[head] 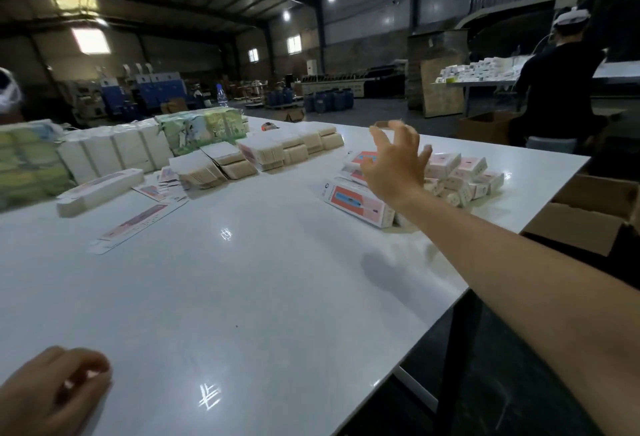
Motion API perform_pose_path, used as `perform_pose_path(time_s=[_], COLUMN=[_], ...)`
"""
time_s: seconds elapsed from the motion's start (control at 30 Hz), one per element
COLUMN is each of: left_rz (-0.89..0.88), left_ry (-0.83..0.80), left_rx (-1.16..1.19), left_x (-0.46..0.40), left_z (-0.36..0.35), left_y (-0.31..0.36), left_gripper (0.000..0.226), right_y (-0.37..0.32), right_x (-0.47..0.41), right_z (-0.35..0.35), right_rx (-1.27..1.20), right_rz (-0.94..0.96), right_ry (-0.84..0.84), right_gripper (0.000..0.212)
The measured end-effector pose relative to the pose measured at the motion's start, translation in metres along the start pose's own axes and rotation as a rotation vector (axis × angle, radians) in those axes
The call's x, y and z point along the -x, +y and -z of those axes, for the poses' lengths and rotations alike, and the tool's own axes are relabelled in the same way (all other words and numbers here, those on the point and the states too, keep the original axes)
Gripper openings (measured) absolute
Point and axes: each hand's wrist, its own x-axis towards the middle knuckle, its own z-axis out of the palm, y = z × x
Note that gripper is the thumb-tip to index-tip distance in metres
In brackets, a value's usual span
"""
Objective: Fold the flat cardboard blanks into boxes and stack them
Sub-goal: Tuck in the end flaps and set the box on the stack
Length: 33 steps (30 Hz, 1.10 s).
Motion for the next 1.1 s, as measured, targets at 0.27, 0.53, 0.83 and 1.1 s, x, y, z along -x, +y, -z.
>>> perform_pose_path(time_s=[0.27,0.53,0.83,1.1], left_rz=[0.274,0.323,0.301,0.445], left_ry=[-0.051,-0.009,-0.058,-0.211], left_rx=[0.192,0.186,0.150,0.087], left_x=[-0.010,-0.006,-0.006,-0.033], left_z=[0.039,0.038,0.035,0.085], left_y=[0.066,0.061,0.057,0.012], left_gripper=[0.031,0.013,0.017,0.015], right_y=[-0.190,-0.241,-0.238,-0.238], right_x=[0.093,0.196,0.202,0.201], right_z=[-0.003,-0.062,-0.078,-0.077], right_rx=[-0.355,-0.270,-0.299,-0.317], right_rz=[0.565,0.756,0.773,0.747], right_ry=[-0.243,-0.653,-0.674,-0.680], right_gripper=[0.026,0.025,0.025,0.025])
